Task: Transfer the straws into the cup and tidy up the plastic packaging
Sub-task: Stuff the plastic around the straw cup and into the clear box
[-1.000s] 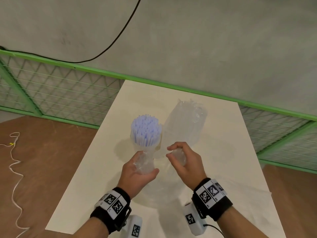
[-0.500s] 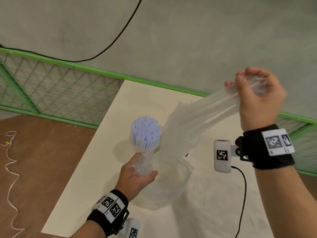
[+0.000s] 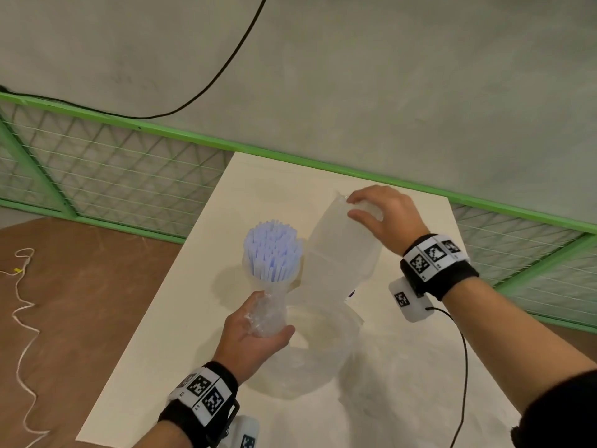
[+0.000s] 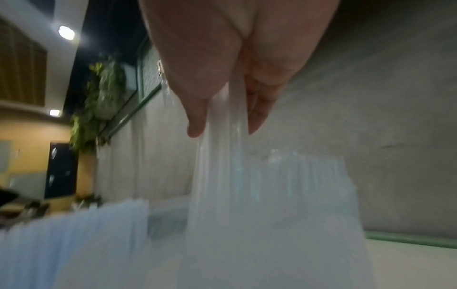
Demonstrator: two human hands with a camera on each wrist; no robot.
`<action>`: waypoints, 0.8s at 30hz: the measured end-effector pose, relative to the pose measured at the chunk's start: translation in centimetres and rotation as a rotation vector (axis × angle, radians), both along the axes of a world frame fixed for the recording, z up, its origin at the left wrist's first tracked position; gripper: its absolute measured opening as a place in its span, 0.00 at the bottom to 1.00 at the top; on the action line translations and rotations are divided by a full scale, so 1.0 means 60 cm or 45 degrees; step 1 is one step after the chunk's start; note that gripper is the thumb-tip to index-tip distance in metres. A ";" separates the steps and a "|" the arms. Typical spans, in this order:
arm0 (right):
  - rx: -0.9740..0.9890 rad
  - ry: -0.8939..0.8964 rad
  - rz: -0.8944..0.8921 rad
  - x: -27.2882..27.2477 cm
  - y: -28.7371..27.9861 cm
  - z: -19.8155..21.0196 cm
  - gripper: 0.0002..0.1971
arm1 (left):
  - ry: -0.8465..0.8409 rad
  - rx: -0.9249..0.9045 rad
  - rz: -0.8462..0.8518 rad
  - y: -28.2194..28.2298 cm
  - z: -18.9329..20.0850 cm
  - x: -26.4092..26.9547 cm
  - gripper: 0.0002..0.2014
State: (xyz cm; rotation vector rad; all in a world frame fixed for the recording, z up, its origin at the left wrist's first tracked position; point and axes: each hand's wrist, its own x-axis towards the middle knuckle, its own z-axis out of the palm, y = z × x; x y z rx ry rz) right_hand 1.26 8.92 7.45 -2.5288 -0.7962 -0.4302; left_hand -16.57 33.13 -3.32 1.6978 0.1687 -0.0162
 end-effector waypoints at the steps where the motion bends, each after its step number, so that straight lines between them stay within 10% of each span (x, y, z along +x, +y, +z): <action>1: -0.067 -0.008 0.010 -0.001 0.000 -0.016 0.11 | -0.001 -0.009 0.004 -0.001 0.001 0.000 0.22; 15: -0.664 0.127 -0.035 -0.027 0.001 -0.073 0.32 | -0.002 -0.029 -0.010 -0.002 0.001 -0.002 0.22; 24: -0.693 0.149 -0.285 -0.013 0.029 -0.078 0.22 | 0.024 -0.009 -0.002 -0.006 -0.002 -0.001 0.24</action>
